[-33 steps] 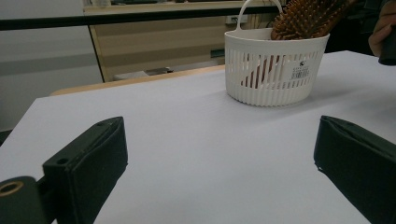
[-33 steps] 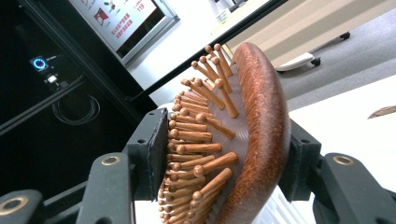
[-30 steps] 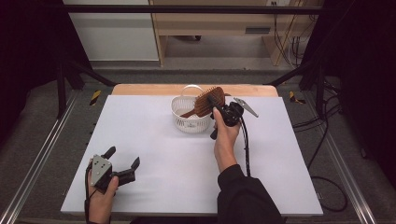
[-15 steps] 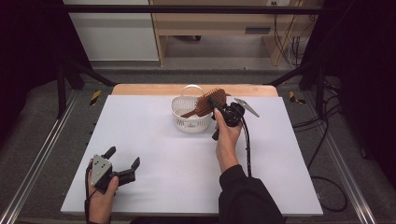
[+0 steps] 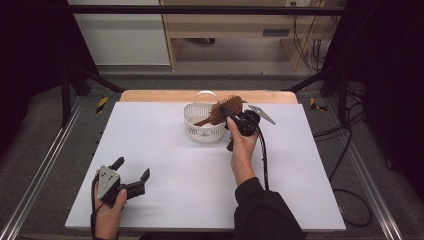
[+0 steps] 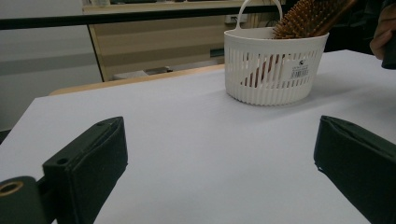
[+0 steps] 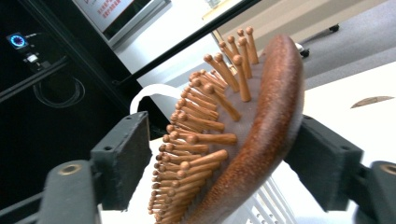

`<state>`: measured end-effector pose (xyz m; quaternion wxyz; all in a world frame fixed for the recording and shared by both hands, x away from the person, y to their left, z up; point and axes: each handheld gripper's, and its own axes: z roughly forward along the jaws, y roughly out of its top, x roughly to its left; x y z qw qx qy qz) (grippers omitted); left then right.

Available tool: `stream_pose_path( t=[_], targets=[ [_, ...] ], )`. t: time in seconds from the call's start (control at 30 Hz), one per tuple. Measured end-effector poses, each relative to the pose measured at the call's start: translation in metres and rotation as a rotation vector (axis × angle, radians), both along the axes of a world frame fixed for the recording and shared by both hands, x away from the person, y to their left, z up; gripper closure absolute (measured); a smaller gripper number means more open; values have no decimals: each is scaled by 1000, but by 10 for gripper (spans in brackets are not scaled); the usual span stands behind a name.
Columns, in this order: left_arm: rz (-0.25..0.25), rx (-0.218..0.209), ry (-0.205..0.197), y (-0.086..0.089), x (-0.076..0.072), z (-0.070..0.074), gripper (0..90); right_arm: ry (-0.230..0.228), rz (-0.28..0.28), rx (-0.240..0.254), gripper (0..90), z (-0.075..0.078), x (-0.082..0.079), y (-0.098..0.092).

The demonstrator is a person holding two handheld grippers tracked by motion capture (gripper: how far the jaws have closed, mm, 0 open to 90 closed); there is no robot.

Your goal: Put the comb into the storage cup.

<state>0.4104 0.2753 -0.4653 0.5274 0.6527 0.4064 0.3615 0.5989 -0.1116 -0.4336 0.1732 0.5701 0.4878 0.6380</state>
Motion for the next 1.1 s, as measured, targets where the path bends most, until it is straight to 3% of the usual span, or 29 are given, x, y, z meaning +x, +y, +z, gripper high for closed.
stream_pose_path(
  t=[0.13,0.53,0.97,1.1],
  targets=[
    [0,1,1,0,0,0,27,15,1,-7,184,0,0,-1],
    [-1,3,3,0,0,0,27,-4,-14,-14,177,6,-1,-8],
    [-1,-2,4,0,0,0,27,-25,-13,-52,169,14,-3,-14],
    [4,-4,3,1,1,0,26,-41,-15,-96,140,21,-5,-17]
  ],
)
